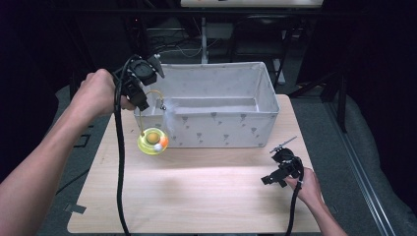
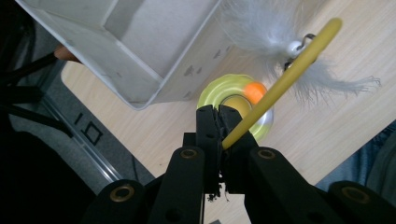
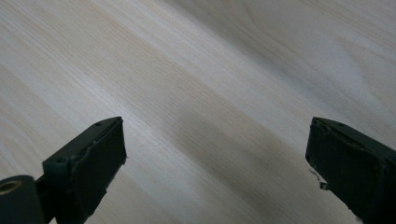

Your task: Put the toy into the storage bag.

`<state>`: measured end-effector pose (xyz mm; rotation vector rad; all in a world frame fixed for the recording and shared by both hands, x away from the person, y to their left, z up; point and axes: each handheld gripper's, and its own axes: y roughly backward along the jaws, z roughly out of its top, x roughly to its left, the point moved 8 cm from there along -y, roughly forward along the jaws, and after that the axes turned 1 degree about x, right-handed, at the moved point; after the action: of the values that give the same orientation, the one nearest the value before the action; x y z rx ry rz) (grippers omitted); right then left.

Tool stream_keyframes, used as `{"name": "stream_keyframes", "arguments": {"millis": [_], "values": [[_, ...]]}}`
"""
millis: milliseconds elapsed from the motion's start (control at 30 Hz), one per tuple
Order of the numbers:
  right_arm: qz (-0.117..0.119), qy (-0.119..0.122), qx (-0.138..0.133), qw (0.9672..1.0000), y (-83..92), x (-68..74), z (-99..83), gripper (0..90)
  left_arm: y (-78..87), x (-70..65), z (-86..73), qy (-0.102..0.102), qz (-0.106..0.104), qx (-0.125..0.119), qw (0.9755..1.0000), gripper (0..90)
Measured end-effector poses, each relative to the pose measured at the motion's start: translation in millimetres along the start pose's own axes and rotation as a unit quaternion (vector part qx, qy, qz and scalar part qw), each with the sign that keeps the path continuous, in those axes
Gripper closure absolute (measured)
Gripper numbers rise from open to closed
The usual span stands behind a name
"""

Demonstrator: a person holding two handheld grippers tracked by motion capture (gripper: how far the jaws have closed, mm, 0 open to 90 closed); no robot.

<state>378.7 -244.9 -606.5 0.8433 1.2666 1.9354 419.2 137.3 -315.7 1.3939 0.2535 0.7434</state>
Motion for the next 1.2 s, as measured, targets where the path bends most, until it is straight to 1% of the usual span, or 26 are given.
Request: {"name": "stream_keyframes", "arguments": {"millis": [100, 133, 300, 367, 467, 533, 567, 633, 833, 900, 933, 967, 1133, 1167, 1200], "values": [[0.002, 0.000, -0.003, 1.0000, 0.1, 0.1, 0.4, 4.5, 4.4, 1.3, 0.8, 0.001, 0.005, 0.005, 1.0000, 87.8], [0.002, 0.000, 0.003, 1.0000, 0.9, -0.1, -0.3, 4.5, 6.2, 2.1, 1.4, 0.001, 0.008, 0.006, 1.0000, 87.7], [0.002, -0.002, 0.002, 1.0000, 1.4, -0.4, -0.4, 4.5, 16.9, 5.1, 4.2, 0.001, 0.015, 0.002, 0.9999, 87.7], [0.005, -0.007, -0.003, 1.0000, 0.6, 0.6, 0.4, 4.5, 20.5, 6.7, 4.5, -0.002, 0.019, 0.004, 0.9998, 87.7], [0.003, -0.002, 0.004, 1.0000, 1.3, -0.3, -0.7, 4.4, 25.7, 8.2, 5.1, -0.002, 0.021, 0.003, 0.9998, 87.7], [0.002, -0.005, 0.000, 1.0000, 1.0, -0.1, -0.2, 4.5, 29.5, 9.4, 6.2, -0.002, 0.024, 0.001, 0.9997, 87.7], [0.003, -0.006, 0.004, 1.0000, 1.4, 0.2, -0.6, 4.4, 31.1, 10.0, 6.5, -0.006, 0.026, 0.002, 0.9996, 87.7], [0.004, -0.004, 0.006, 1.0000, 1.3, 0.3, -0.6, 4.4, 35.2, 10.3, 7.9, -0.004, 0.027, -0.001, 0.9996, 87.6], [0.003, -0.006, 0.004, 1.0000, 1.3, 0.1, -0.6, 4.5, 47.1, 14.1, 12.1, -0.007, 0.034, -0.001, 0.9994, 87.6], [0.003, -0.007, 0.004, 1.0000, 1.3, 0.3, -0.8, 4.4, 49.8, 15.3, 13.8, -0.004, 0.036, -0.005, 0.9993, 87.6], [0.001, -0.009, 0.003, 1.0000, 1.1, 0.3, -0.7, 4.4, 51.7, 16.1, 14.4, -0.004, 0.037, -0.003, 0.9993, 87.6], [0.004, -0.007, 0.006, 1.0000, 1.3, 0.2, -1.0, 4.4, 53.9, 17.7, 15.1, -0.006, 0.041, -0.002, 0.9992, 87.6], [0.005, -0.005, 0.009, 0.9999, 1.0, 0.7, -1.4, 4.5, 61.2, 22.9, 18.3, 0.000, 0.047, -0.001, 0.9989, 87.6], [0.002, -0.004, 0.011, 0.9999, 1.3, 0.0, -1.6, 4.5, 62.1, 23.6, 18.9, 0.001, 0.047, -0.003, 0.9989, 87.6], [0.005, -0.005, 0.009, 0.9999, 1.2, 0.6, -1.3, 4.5, 63.5, 25.1, 19.8, 0.001, 0.049, -0.004, 0.9988, 87.6]]}}
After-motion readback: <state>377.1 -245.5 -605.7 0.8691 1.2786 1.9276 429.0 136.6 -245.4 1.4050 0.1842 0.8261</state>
